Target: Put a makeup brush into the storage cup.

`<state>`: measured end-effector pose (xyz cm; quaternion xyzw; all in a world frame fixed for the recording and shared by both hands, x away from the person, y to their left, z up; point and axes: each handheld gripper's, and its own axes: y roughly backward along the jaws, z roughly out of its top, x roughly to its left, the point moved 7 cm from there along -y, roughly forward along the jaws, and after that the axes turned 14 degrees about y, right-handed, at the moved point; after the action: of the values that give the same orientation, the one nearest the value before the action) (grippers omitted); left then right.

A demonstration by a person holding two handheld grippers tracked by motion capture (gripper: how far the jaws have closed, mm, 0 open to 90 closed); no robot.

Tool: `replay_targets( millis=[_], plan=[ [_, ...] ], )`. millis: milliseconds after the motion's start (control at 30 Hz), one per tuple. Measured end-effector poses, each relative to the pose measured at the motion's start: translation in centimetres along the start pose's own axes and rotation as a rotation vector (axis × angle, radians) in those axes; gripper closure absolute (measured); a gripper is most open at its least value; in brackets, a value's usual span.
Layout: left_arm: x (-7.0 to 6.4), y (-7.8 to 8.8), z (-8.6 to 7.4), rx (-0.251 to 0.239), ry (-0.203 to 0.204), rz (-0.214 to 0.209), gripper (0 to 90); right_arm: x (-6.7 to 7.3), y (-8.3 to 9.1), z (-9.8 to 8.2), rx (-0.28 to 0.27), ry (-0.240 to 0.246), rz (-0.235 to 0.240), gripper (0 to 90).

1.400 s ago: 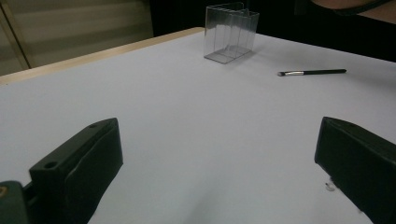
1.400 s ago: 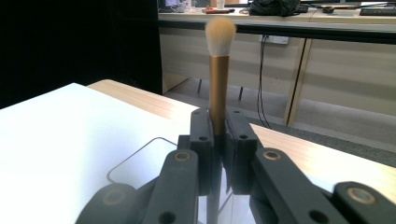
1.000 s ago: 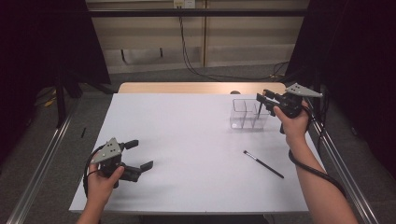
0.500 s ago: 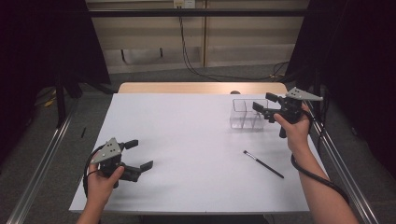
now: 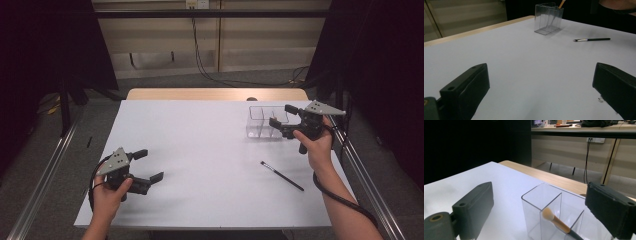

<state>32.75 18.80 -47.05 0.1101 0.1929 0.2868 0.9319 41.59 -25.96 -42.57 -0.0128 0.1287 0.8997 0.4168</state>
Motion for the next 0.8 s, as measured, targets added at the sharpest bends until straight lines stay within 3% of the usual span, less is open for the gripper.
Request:
replay_targets(
  millis=[800],
  plan=[
    [0.0,0.0,0.0,-0.002,0.002,0.003,0.8,2.5,2.1,-1.0,-0.020,0.016,0.038,3.2]
  ],
)
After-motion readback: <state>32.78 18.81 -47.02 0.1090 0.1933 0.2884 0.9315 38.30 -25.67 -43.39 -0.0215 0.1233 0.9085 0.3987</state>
